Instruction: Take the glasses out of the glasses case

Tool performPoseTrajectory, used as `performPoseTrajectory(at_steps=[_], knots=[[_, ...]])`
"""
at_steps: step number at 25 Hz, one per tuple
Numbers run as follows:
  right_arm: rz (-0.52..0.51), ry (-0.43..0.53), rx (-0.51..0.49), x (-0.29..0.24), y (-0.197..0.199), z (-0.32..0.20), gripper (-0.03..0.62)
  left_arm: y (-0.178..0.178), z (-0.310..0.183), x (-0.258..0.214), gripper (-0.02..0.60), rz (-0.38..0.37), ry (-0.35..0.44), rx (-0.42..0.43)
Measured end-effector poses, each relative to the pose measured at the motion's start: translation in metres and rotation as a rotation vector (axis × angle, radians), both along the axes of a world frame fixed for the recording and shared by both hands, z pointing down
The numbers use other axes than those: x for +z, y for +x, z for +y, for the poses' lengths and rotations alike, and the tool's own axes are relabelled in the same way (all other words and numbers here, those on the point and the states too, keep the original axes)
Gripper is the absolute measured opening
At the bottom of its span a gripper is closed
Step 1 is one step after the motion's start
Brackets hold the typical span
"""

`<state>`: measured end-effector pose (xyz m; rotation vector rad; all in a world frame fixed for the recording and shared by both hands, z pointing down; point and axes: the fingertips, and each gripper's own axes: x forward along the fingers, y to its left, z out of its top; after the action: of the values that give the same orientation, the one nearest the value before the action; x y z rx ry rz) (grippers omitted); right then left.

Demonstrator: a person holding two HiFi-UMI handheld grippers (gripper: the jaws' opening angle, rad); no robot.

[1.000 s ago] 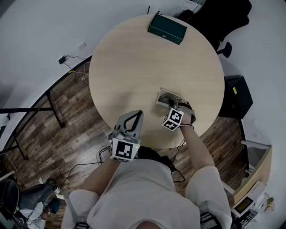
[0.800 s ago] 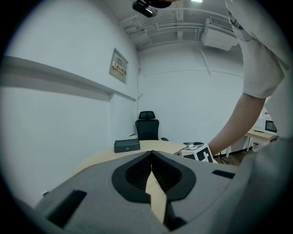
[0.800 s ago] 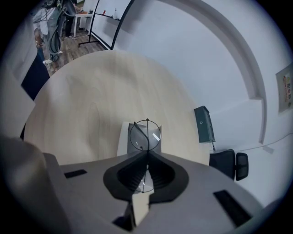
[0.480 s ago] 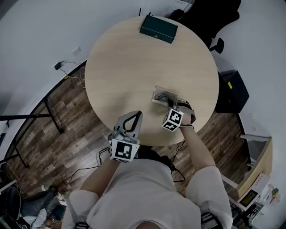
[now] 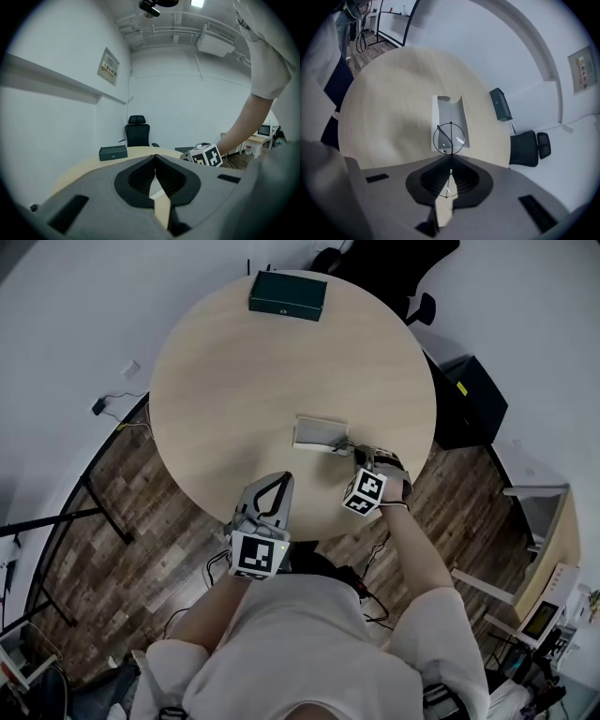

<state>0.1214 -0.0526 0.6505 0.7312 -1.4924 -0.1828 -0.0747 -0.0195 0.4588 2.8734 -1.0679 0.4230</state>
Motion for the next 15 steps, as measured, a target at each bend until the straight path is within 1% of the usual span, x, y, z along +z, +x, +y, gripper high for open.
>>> performPoseTrajectory(at_steps=[5,12,15], knots=[[0.024,-0.024,0.037,0.012,0.037,0.017,0.018,0.024,0.002,-0.004,0.009,-0.003,0.003,0.034],[0.031,-0.062,0.027,0.036,0.067,0.032,0.018,0.049,0.007,0.007,0.009,-0.025,-0.019,0.036],[0.025,-0.070,0.016,0.041,0.071,0.033,0.018,0.058,0.007,0.011,0.009,-0.030,-0.028,0.032]])
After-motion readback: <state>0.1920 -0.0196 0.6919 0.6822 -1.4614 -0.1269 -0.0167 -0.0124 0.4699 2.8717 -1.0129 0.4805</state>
